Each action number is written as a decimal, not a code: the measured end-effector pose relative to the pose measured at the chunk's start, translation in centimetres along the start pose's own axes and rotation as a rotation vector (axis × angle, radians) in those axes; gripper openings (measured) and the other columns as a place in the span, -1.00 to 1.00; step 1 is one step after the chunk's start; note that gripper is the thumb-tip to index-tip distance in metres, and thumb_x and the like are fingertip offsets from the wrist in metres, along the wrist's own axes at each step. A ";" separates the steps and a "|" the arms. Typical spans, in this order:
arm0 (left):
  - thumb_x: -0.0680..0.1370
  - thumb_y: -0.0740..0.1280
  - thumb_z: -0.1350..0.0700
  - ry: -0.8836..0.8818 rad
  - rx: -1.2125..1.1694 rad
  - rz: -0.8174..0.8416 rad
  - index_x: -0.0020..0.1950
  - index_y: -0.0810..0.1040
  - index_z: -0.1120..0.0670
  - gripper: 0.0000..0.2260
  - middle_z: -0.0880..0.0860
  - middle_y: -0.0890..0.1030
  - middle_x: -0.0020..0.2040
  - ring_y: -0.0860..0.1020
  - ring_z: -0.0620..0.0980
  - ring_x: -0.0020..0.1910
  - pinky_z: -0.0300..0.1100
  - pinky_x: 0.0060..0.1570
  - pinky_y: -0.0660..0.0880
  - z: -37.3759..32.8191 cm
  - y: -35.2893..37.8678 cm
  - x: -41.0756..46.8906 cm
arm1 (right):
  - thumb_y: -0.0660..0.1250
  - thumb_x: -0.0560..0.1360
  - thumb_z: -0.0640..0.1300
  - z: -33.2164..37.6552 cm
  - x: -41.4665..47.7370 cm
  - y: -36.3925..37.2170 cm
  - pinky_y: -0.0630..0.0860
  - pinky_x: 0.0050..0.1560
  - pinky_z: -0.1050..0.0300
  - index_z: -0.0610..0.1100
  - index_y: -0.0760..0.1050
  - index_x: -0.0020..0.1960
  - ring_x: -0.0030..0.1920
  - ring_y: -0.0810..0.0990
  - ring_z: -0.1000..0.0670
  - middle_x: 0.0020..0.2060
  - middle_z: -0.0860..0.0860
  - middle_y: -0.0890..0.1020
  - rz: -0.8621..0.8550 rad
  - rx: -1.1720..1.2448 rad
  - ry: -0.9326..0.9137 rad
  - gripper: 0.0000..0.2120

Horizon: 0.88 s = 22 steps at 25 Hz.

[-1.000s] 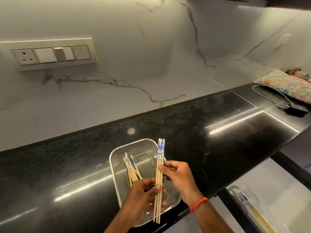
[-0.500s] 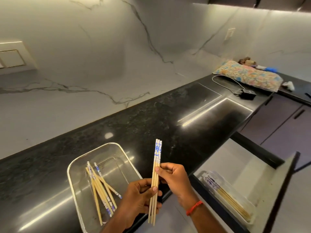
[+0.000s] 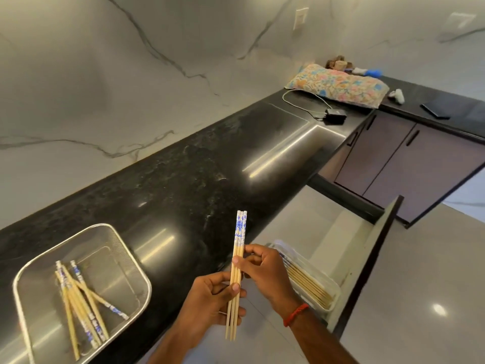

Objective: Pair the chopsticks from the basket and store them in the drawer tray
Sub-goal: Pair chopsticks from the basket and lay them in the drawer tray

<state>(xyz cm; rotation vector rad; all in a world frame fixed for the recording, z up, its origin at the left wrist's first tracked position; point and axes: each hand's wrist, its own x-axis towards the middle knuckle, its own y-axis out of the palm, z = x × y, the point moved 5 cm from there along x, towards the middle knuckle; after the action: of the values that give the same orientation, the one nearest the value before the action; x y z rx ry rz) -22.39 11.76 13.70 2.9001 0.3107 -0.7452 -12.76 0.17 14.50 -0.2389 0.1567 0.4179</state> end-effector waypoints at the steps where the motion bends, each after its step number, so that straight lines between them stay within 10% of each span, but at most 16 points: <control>1: 0.57 0.39 0.18 -0.012 0.009 0.004 0.09 0.67 0.15 -0.86 0.21 0.74 -0.09 0.72 0.28 -0.21 0.12 -0.18 0.69 0.2 1.1 0.3 | 0.48 0.47 -0.08 -0.5 -0.2 -1.1 0.68 -0.10 0.16 -0.03 0.63 0.08 -0.16 0.74 0.08 -0.19 0.03 0.74 0.000 0.020 0.008 -0.80; 22: 0.55 0.40 0.22 -0.114 0.107 -0.092 0.00 0.68 0.17 -0.92 0.18 0.75 -0.09 0.75 0.12 -0.16 0.01 -0.17 0.71 3.9 12.1 5.3 | 0.39 0.52 -0.30 -6.9 1.5 -10.9 0.69 -0.07 0.07 -0.14 0.56 0.20 -0.09 0.75 -0.04 -0.08 -0.06 0.74 0.131 0.269 0.195 -0.73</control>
<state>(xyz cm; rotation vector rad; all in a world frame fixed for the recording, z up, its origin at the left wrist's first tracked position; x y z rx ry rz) -16.89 0.18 8.64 2.9434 0.4053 -0.9662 -7.52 -10.70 9.68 -0.0040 0.4185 0.4985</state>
